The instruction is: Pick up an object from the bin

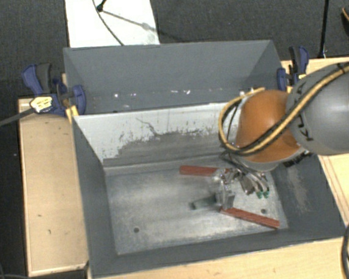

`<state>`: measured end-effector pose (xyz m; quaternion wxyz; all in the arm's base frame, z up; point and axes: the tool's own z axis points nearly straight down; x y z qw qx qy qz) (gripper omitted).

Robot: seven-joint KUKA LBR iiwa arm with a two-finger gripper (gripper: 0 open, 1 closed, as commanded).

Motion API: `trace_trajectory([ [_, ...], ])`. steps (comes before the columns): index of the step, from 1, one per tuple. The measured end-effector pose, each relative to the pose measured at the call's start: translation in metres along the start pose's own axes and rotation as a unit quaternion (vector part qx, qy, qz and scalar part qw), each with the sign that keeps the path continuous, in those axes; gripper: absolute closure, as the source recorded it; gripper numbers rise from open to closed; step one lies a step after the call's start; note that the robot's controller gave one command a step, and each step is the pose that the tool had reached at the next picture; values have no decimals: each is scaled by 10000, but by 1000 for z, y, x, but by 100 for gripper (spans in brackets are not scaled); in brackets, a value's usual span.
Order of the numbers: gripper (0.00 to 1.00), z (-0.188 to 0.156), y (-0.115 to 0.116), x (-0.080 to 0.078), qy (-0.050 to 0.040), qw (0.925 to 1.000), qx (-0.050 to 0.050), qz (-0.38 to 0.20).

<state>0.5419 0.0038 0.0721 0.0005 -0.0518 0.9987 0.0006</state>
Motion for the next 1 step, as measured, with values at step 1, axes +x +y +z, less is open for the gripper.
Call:
trace_trajectory([
  [1,100,-166,-2,-26,-54,9956,16,-931],
])
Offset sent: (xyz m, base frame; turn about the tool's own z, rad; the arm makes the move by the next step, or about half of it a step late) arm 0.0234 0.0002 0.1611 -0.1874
